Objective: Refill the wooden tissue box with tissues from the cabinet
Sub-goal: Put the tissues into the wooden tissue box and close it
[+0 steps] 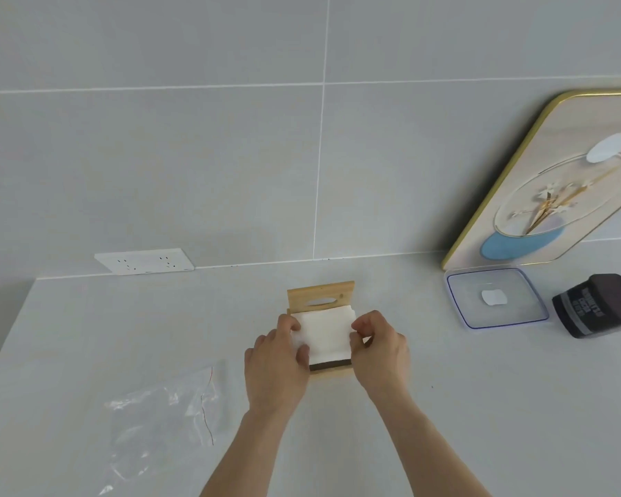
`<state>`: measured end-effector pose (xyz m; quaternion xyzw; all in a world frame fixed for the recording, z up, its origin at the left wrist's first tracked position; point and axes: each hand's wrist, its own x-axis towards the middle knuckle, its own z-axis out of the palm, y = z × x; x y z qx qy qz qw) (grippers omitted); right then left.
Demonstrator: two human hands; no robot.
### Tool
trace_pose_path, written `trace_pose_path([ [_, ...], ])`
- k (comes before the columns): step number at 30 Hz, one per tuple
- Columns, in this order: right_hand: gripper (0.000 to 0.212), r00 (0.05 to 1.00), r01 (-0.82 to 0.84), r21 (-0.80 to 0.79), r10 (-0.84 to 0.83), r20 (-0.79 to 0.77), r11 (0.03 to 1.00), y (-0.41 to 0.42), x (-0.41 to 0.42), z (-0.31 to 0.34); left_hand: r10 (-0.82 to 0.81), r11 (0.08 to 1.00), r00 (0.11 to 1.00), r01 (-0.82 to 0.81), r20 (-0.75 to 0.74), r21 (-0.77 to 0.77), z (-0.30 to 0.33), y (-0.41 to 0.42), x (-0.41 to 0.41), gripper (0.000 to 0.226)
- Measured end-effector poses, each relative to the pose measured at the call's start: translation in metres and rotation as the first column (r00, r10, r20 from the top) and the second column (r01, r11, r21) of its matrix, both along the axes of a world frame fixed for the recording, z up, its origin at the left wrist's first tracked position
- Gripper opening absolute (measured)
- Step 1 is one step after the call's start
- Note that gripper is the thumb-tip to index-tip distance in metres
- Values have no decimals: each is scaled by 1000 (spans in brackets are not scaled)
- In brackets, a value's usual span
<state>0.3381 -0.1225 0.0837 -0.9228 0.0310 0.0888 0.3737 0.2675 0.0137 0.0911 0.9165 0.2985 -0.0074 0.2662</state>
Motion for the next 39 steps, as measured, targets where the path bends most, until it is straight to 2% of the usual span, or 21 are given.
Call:
trace_pose_path([
  [5, 13, 992, -63, -41, 68, 108, 997, -1, -3, -11, -80, 990, 996, 84, -43, 114, -3, -9, -2, 41],
  [9, 16, 983, -83, 54, 73, 168, 995, -3, -9, -19, -61, 997, 997, 63, -38, 53, -9, -8, -5, 41],
  [13, 19, 978, -92, 61, 79, 192, 994, -6, -14, -26, -59, 998, 996, 59, -61, 5, -11, -7, -9, 41],
  [20, 21, 958, -97, -99, 120, 259, 990, -2, -16, -20, -42, 990, 999, 42, -7, 135, -9, -9, -11, 41],
  [24, 20, 946, -86, -187, 139, 293, 979, 1, -17, -19, -30, 991, 999, 29, 11, 127, -16, -5, -11, 33],
  [27, 19, 960, -49, -214, 105, 260, 976, 7, -21, -20, -93, 988, 996, 94, -15, 118, -25, -3, -14, 29],
  [31, 18, 971, -17, -245, 75, 228, 969, 16, -25, -22, -75, 992, 996, 79, -41, 97, -28, -3, -11, 34],
  [35, 21, 956, -19, -280, 100, 277, 960, 18, -28, -25, -92, 992, 993, 98, -77, 76, -29, -2, -5, 35],
  [39, 27, 934, -58, -341, 172, 313, 938, 15, -31, -28, -140, 985, 975, 155, -174, 71, -32, -1, -1, 37],
])
